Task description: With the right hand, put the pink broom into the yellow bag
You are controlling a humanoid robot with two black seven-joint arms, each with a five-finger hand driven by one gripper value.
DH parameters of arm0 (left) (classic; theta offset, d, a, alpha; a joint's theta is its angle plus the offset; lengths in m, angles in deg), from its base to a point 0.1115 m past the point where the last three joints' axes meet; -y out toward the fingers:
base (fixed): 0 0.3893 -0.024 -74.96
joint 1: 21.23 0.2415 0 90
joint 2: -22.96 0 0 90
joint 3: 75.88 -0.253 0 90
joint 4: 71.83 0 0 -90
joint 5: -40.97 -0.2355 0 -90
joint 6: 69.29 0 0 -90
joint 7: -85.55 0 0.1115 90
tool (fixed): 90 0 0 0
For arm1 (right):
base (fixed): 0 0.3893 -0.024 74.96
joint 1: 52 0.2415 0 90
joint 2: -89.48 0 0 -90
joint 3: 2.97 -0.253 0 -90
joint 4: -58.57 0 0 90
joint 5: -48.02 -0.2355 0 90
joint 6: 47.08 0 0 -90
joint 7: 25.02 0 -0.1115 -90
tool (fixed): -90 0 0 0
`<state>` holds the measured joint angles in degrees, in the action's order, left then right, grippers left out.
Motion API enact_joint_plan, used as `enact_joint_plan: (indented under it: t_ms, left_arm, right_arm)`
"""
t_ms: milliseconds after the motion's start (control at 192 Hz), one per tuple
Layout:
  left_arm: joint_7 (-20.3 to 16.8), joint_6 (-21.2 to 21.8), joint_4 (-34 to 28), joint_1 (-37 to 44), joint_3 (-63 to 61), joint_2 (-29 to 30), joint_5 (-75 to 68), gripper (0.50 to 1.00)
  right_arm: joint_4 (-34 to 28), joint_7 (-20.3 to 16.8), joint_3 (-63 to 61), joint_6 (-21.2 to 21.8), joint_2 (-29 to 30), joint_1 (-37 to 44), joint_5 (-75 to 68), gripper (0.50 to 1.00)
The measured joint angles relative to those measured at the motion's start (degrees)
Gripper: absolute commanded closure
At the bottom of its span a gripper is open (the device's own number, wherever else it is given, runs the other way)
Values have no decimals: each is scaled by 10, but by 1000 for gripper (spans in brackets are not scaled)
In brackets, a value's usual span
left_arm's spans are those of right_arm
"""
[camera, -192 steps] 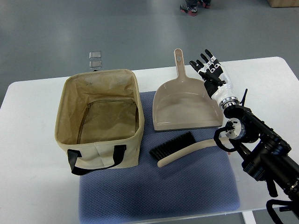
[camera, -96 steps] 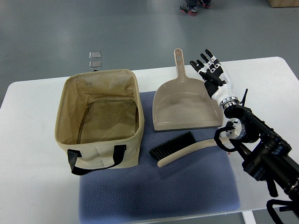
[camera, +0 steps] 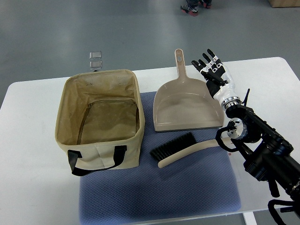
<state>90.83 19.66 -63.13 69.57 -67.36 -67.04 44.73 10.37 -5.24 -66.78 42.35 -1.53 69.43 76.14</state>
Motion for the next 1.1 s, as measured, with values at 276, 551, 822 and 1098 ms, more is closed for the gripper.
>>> enact_joint_plan:
  t_ms: [276,551,822,1098]
  left_arm:
    - [0,0,0,0,0,0,0,500]
    - [0,0,0,0,0,0,0,500]
    - [0,0,0,0,-1,0,0,500]
    - [0,0,0,-2,-1,0,0,500]
  right_arm:
    - [0,-2,-1,0,-12,6,1,568]
    - [-19,-4,44,-5,-66,6,35,568]
    - [-82,-5,188,16,-201,42,160,568]
    - [-160,-4,306,119,-348,103,327,568]
